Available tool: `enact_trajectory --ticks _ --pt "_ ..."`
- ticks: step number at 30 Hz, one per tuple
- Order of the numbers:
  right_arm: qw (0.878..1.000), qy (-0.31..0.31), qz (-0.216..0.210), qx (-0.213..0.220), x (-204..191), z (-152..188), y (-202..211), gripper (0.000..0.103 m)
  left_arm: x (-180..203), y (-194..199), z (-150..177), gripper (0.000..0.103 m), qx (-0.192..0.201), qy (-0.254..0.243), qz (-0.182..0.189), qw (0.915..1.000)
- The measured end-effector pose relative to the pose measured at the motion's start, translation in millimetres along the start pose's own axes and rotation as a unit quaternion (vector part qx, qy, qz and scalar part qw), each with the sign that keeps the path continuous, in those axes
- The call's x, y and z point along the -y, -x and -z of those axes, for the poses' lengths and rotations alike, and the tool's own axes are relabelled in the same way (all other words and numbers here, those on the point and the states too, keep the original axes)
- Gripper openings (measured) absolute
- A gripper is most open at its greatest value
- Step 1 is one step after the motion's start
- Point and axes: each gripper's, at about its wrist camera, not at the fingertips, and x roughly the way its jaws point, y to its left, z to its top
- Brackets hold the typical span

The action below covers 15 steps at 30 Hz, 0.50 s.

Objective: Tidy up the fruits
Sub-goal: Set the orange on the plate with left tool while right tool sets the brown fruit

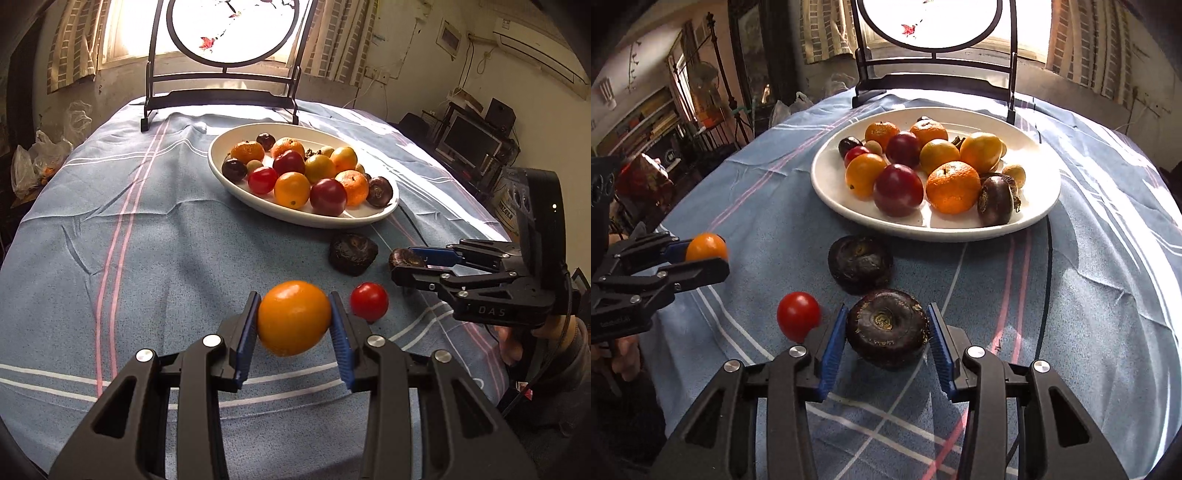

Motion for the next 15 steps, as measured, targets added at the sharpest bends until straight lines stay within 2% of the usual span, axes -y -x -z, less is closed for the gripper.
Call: enact_trajectory --ticks 3,7,11,15 --pt "0.999 -0.027 -0.016 0.039 16.1 -7.8 22.0 0.043 5.9 4.4 -10.8 0.036 0.014 -0.009 0.000 0.9999" --pt "0.996 -0.043 -0.010 0.071 36.9 -40.9 33.7 0.043 12.2 -1.2 -42.1 0.036 0.026 -0.021 0.001 0.9994" --pt "0.996 -0.043 0.003 0.083 46.2 -83.0 20.5 0.043 12.8 -22.5 -85.0 0.036 0.033 -0.023 0.005 0.9992" --pt "0.995 -0.050 0.009 0.084 52.1 -115.2 -5.6 0.043 1.4 -63.7 -120.1 0.036 0.015 0.001 0.008 0.9999"
